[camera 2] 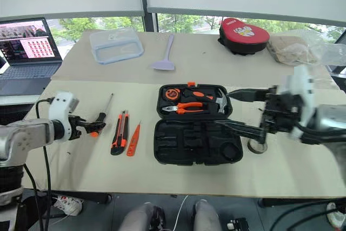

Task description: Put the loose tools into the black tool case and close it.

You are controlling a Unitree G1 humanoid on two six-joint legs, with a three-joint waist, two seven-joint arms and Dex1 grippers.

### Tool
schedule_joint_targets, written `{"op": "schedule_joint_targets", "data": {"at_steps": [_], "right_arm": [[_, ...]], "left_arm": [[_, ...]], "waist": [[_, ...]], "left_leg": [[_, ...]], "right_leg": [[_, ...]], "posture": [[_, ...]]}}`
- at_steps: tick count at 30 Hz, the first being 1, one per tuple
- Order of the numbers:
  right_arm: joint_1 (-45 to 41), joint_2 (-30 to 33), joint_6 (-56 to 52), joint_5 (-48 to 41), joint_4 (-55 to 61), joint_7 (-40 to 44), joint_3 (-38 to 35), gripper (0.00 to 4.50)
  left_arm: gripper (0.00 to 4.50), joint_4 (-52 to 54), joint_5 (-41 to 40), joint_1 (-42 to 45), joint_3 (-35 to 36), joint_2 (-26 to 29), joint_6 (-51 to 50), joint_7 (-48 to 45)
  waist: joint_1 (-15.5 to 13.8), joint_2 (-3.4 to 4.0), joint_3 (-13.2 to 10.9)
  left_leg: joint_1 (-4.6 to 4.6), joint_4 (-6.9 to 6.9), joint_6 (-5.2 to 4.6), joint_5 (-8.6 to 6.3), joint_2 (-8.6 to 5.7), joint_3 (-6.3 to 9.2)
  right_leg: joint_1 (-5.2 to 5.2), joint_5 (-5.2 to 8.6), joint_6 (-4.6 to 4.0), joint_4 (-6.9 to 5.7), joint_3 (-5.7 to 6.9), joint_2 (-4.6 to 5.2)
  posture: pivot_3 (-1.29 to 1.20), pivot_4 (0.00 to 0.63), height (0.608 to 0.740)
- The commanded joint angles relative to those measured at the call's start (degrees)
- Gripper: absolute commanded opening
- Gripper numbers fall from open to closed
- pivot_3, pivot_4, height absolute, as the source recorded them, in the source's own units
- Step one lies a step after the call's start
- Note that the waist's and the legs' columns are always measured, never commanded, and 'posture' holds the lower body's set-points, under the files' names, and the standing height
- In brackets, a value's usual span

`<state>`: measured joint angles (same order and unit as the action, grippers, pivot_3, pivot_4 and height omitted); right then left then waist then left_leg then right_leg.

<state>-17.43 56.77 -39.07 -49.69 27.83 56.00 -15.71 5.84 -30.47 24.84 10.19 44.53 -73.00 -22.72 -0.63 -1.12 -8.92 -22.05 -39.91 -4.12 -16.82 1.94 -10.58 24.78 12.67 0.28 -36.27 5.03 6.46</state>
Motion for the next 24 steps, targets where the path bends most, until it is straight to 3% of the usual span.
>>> {"op": "schedule_joint_targets", "data": {"at_steps": [1, 3, 8, 11, 14, 16, 18, 24], "right_arm": [[-2.3, -0.7, 0.4, 0.6, 0.6, -0.5, 1.8, 4.47], [-2.4, -0.9, 0.4, 0.6, 0.7, -0.3, 1.9, 4.50], [-0.9, -0.7, 0.8, 1.5, 1.5, 0.0, 1.3, 4.50], [0.8, -0.4, 0.8, 1.6, 2.4, -0.1, 0.2, 4.50], [5.0, 0.5, 0.6, 2.2, 3.3, 0.0, -3.1, 4.50], [8.2, 0.8, 0.3, 2.5, 4.0, -0.1, -5.8, 4.50], [11.5, 0.8, 0.5, 3.0, 4.5, 0.0, -8.1, 4.50], [19.1, -0.5, 0.7, 4.4, 5.0, -1.2, -14.3, 4.50]], "left_arm": [[4.24, -3.3, 3.7, 0.0, -3.2, -0.6, 3.7, 0.0], [3.74, -4.1, 4.7, -0.6, -4.3, -0.6, 5.7, -0.8], [1.96, -5.2, 5.7, -1.4, -3.6, -0.3, 8.0, -2.4], [0.90, -5.0, 6.9, -0.6, -3.0, 1.4, 19.0, -8.2], [0.89, -7.4, 8.9, 9.9, -6.5, 2.5, 34.9, -19.8], [0.89, -6.4, 10.0, 15.0, -12.8, 2.2, 41.2, -30.1], [0.89, -6.4, 11.6, 18.8, -18.5, 0.7, 44.9, -36.7], [0.89, -12.1, 20.2, 25.7, -33.4, -7.5, 50.8, -45.9]], "waist": [[-0.3, 0.03, 0.0], [-0.4, 0.05, 0.0], [-0.3, 0.06, 0.0], [-0.3, 0.05, 0.0], [-1.0, -0.04, 0.0], [-1.6, -0.11, 0.0], [-1.8, -0.04, 0.0], [-1.0, 0.13, 0.1]], "left_leg": [[0.00, 0.00, -0.16, 0.10, 0.00, 0.00], [0.02, 0.00, -0.17, 0.11, 0.00, 0.00], [0.24, -0.02, 0.04, 0.00, 0.01, 0.06], [0.24, -0.01, 0.26, -0.12, 0.01, 0.15], [-0.20, -0.23, 0.26, -0.12, 0.01, 0.40], [-0.66, -0.57, 0.24, -0.11, 0.02, 0.55], [-1.05, -0.92, -0.19, 0.12, -0.02, 0.66], [-0.79, -0.94, -0.48, 0.12, -0.16, 0.63]], "right_leg": [[-0.01, 0.01, 0.00, 0.02, 0.05, 0.01], [-0.07, 0.03, -0.01, 0.04, 0.13, 0.02], [-0.34, 0.03, -0.02, 0.05, 0.17, 0.09], [-0.37, 0.03, -0.02, 0.05, 0.23, 0.15], [-0.19, 0.03, -0.03, 0.05, 0.56, 0.13], [0.07, -0.04, -0.08, 0.00, 0.77, 0.08], [0.21, -0.12, 0.00, 0.01, 0.92, 0.06], [-0.16, -0.13, 0.26, 0.16, 0.80, -0.06]], "posture": [[0.00, 0.150, 0.731], [0.00, 0.150, 0.731], [0.00, 0.150, 0.731], [0.00, 0.150, 0.731], [0.00, 0.150, 0.731], [0.00, 0.150, 0.731], [0.00, 0.150, 0.731], [0.00, 0.150, 0.731]]}}
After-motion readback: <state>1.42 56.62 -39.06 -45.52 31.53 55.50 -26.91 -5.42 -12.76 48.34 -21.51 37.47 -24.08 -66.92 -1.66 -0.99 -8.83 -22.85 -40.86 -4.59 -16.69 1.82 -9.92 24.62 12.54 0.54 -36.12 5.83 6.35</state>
